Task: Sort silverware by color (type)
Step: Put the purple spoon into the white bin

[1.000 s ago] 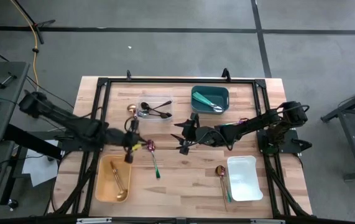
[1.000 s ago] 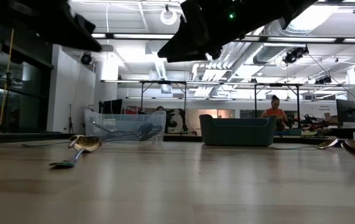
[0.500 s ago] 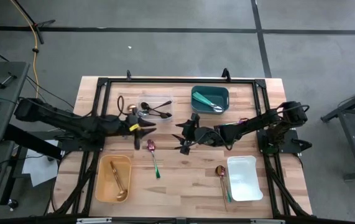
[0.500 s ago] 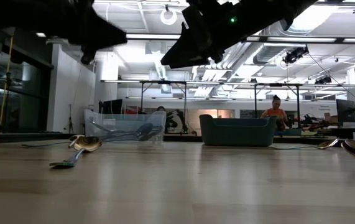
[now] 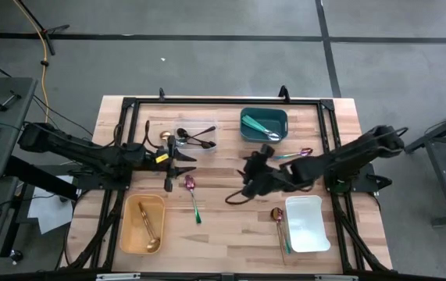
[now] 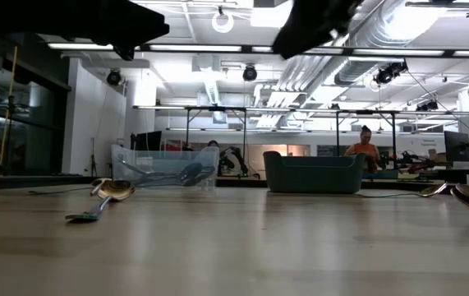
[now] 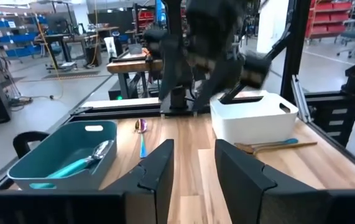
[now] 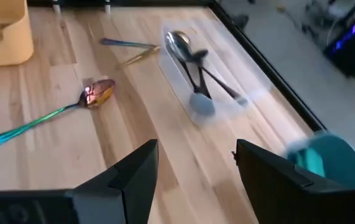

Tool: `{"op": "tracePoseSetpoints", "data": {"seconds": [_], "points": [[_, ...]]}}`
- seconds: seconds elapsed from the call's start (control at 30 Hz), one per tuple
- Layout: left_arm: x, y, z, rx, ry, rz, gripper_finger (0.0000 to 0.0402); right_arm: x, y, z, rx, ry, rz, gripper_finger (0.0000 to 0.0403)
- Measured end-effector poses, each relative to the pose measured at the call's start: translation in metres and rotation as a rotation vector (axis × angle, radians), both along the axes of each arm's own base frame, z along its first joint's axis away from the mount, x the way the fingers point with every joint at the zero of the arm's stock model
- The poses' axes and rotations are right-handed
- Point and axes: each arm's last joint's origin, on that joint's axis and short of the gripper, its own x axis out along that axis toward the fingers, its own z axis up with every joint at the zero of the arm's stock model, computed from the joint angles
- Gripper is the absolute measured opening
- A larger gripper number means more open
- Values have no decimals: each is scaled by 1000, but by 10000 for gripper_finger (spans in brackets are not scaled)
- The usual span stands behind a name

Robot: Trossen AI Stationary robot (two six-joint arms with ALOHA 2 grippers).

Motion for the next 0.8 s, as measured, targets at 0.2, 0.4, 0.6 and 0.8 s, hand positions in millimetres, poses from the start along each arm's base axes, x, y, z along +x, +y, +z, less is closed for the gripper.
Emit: {"op": "tracePoseSetpoints", "data": {"seconds": [0.2, 0.4, 0.6, 0.8], "points": [[0, 0, 0, 39, 1, -1, 111, -25, -5, 23, 36, 133, -108, 213], [0, 0, 0, 6, 1, 0, 109, -46, -32, 10, 211, 401, -304, 213], [0, 0, -2, 9, 17, 0, 108, -69, -71, -16, 301, 712, -449, 213], [0, 0, -3, 28, 32, 0, 110, -83, -100, -53, 309, 927, -330, 213]]}}
